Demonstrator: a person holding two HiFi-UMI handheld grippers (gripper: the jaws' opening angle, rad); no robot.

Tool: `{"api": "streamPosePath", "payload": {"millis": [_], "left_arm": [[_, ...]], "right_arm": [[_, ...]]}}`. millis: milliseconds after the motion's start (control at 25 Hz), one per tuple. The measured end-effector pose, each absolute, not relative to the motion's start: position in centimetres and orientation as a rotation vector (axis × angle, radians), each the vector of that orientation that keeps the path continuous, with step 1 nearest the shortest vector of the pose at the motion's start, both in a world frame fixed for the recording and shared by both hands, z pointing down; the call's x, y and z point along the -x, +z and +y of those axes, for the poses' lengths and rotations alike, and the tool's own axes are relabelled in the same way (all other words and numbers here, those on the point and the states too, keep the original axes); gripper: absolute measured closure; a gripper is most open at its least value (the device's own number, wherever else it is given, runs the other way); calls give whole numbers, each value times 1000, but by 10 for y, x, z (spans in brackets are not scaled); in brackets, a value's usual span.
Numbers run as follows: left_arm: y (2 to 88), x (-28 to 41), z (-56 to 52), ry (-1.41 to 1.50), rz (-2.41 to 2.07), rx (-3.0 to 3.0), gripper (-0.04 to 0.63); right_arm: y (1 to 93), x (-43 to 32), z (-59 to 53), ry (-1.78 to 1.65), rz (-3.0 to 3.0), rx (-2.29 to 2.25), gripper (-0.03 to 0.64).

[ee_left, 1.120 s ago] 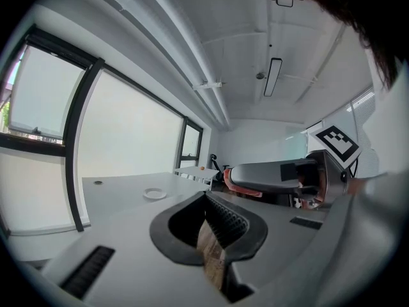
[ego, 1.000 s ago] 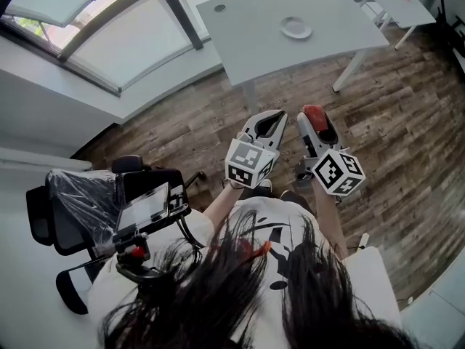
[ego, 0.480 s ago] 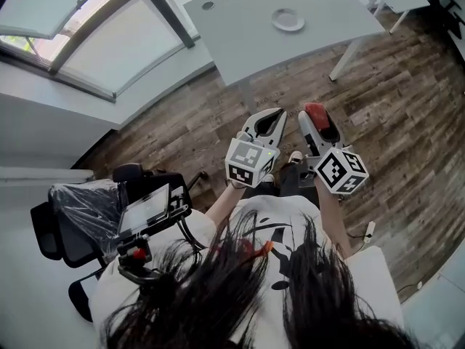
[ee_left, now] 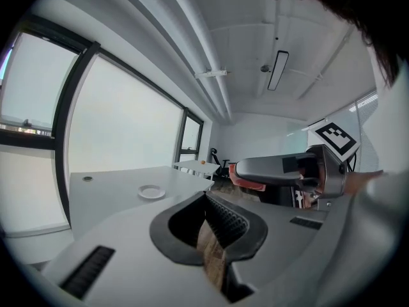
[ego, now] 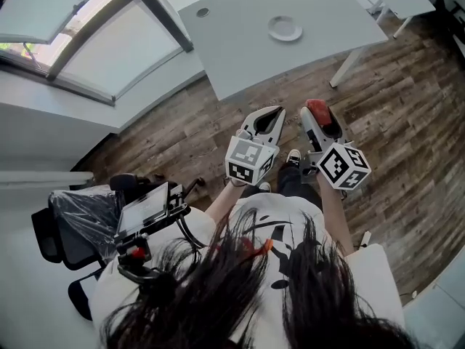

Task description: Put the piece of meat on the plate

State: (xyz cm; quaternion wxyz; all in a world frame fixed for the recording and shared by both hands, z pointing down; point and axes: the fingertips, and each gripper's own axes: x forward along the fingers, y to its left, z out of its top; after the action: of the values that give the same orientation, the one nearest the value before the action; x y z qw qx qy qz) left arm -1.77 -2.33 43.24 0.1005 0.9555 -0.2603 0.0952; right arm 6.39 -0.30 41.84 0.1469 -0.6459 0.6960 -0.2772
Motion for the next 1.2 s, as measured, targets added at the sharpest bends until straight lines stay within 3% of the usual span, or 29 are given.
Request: {"api": "streamPosePath", "payload": {"millis": [640,1200], "left_arm": [[421,-80,-126,277,-979,-2806,591],[437,-75,-162,334,-1148,-2699,591]], "right_arm": [[415,-157,-121,-836,2169,1703,308],[437,-160,-168,-967,2213,1581,308]]}}
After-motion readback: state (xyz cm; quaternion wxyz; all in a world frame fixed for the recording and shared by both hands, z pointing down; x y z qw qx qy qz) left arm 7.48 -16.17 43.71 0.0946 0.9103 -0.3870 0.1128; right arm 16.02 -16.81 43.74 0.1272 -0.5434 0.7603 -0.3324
